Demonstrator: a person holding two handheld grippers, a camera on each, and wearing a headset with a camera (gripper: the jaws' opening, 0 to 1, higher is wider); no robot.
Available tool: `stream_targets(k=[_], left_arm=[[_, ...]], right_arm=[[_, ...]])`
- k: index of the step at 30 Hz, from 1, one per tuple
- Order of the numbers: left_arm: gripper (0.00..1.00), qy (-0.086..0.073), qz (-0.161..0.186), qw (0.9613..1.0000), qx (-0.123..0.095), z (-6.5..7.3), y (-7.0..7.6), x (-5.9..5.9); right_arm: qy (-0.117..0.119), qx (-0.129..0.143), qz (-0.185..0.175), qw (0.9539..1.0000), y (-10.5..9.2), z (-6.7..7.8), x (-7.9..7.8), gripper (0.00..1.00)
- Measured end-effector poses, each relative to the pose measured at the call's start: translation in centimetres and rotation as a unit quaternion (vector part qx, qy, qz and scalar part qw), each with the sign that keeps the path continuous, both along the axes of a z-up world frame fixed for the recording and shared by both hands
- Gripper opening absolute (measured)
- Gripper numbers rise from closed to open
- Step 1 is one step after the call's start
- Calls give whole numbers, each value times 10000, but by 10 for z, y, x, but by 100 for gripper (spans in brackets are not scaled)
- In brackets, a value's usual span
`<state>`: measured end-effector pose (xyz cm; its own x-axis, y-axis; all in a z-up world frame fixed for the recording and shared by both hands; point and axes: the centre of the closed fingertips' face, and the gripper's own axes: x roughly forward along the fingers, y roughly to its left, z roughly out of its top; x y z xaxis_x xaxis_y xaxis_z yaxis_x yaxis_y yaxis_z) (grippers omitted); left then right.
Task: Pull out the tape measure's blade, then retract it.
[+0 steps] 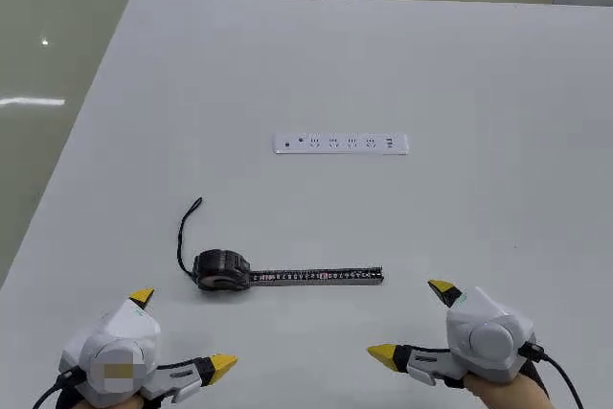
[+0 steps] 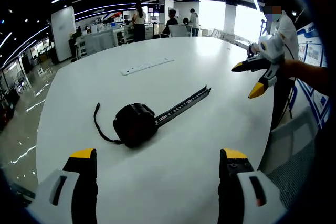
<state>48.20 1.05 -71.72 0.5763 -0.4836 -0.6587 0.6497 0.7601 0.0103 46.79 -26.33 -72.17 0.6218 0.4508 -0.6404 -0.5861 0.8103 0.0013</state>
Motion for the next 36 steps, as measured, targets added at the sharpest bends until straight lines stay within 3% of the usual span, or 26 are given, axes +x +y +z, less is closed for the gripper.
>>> stream_targets(k=[21, 36], left_arm=[[99, -159, 449, 9984, -311, 10, -15, -6], [99, -232, 591, 9975, -306, 15, -14, -5]], right_arm=[[-204, 199, -350, 9990, 22, 11, -7, 94], [-215, 282, -463, 9983, 27, 13, -9, 94]])
